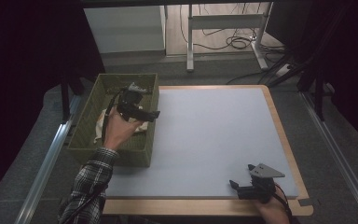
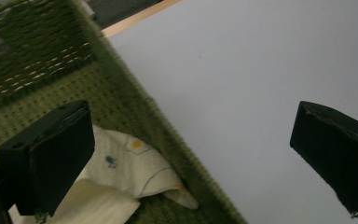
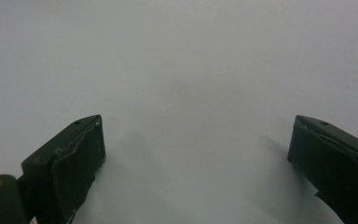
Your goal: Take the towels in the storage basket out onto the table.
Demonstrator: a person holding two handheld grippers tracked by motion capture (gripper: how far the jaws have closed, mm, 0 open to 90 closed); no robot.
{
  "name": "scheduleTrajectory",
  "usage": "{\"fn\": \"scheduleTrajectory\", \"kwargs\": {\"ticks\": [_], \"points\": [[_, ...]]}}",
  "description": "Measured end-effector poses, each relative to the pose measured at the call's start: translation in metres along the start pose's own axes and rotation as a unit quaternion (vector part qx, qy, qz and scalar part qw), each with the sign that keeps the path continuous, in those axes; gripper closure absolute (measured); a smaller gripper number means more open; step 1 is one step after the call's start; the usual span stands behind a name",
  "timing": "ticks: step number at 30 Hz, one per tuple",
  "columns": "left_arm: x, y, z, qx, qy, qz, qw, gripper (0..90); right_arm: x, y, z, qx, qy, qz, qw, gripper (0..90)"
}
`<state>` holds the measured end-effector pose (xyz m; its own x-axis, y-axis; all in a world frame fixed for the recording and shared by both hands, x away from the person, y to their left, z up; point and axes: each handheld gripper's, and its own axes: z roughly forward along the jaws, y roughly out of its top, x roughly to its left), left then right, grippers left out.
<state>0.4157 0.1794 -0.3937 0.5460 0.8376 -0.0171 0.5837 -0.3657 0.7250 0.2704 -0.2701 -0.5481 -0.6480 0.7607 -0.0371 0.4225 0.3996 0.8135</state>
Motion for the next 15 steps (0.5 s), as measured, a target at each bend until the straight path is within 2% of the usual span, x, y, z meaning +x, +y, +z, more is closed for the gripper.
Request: {"fn": "scheduleTrajectory", "kwargs": {"ticks": [3,6,7,8,9,10,11,15], "points": [[0.013,-0.006,-0.002,0.004,0.014,-0.015,0.9998,0.0,0.0,0.0,0.0,0.001,0.0,0.0,1.0,4.1],[0.02,-0.009,-0.002,0.005,0.019,-0.022,0.9996,0.0,0.0,0.0,0.0,0.0,0.0,0.0,1.0,4.1],[0.027,-0.012,-0.002,0.008,0.026,-0.029,0.9992,0.0,0.0,0.0,0.0,0.001,0.0,0.0,1.0,4.0],[0.027,-0.012,-0.002,0.008,0.026,-0.029,0.9992,0.1,0.0,0.0,0.0,0.001,0.0,0.0,1.0,4.0],[0.033,-0.015,-0.001,0.011,0.038,-0.03,0.9988,0.2,0.0,0.0,0.0,0.0,0.0,0.0,1.0,4.1],[0.033,-0.015,-0.001,0.011,0.038,-0.03,0.9988,0.2,0.0,0.0,0.0,0.0,0.0,0.0,1.0,4.0],[0.039,-0.019,0.001,0.017,0.04,-0.036,0.9984,0.2,0.0,0.0,0.0,0.0,0.0,0.0,1.0,4.1],[0.05,-0.025,0.006,0.025,0.043,-0.044,0.9978,0.2,0.0,0.0,0.0,0.001,-0.001,0.0,1.0,4.0]]}}
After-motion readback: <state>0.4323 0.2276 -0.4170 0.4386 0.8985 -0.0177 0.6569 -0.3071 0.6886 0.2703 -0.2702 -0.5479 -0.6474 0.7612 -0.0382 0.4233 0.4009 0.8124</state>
